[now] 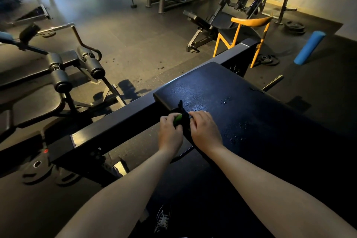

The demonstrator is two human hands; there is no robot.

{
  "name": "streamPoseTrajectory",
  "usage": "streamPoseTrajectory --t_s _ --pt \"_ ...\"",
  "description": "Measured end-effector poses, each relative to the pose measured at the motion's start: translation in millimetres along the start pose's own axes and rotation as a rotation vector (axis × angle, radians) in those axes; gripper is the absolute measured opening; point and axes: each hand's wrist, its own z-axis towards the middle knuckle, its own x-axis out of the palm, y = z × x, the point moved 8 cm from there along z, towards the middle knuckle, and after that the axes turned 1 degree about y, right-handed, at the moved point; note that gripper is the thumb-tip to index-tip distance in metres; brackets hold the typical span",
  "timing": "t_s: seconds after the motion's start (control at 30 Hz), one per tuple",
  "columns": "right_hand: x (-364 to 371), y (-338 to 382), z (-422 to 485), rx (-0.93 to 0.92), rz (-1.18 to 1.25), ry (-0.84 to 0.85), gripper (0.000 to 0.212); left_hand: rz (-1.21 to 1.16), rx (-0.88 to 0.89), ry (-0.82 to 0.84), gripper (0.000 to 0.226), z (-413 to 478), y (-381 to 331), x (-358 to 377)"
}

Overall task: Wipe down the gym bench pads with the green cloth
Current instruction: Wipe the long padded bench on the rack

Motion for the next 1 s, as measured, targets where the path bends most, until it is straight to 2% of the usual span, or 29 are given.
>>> streamPoseTrajectory --t_s 0.2,0.3,0.4,0.5,0.6,0.7,0.8,0.87,0.93,1.0 --pt "-1 1 -2 0.008 0.038 0.019 0.031 0.039 0.112 0.074 0.031 -22 -3 6" --pt "-6 6 -1 0.014 0.120 0.005 0.023 -0.139 0.097 0.020 0.036 -21 -8 -10" --pt "-1 20 4 -0.004 0.294 0.092 0.026 -0.274 0.025 -0.044 0.038 -20 -16 -21" --pt "7 32 15 0.006 0.384 0.176 0.031 -0.304 0.109 -0.020 0.045 -18 -24 -22" --pt "6 37 33 -0.001 0.411 0.185 0.039 -0.336 0.182 0.052 0.057 -13 -28 -23" --pt "-7 38 49 -0.017 0.358 0.106 0.043 -0.342 0.201 0.102 0.066 -5 -28 -24" --pt "-15 44 63 -0.078 0.224 0.057 0.034 -0.283 0.110 0.024 0.069 11 -13 -30" --pt "1 50 65 -0.175 0.147 0.182 0.030 -0.213 0.022 0.011 0.068 24 -1 -31" --pt "29 48 60 -0.290 -0.031 0.314 0.035 -0.074 0.009 0.060 0.069 32 3 -24" --pt "47 39 54 -0.332 -0.159 0.362 0.041 -0.039 0.012 0.122 0.072 32 3 -16"
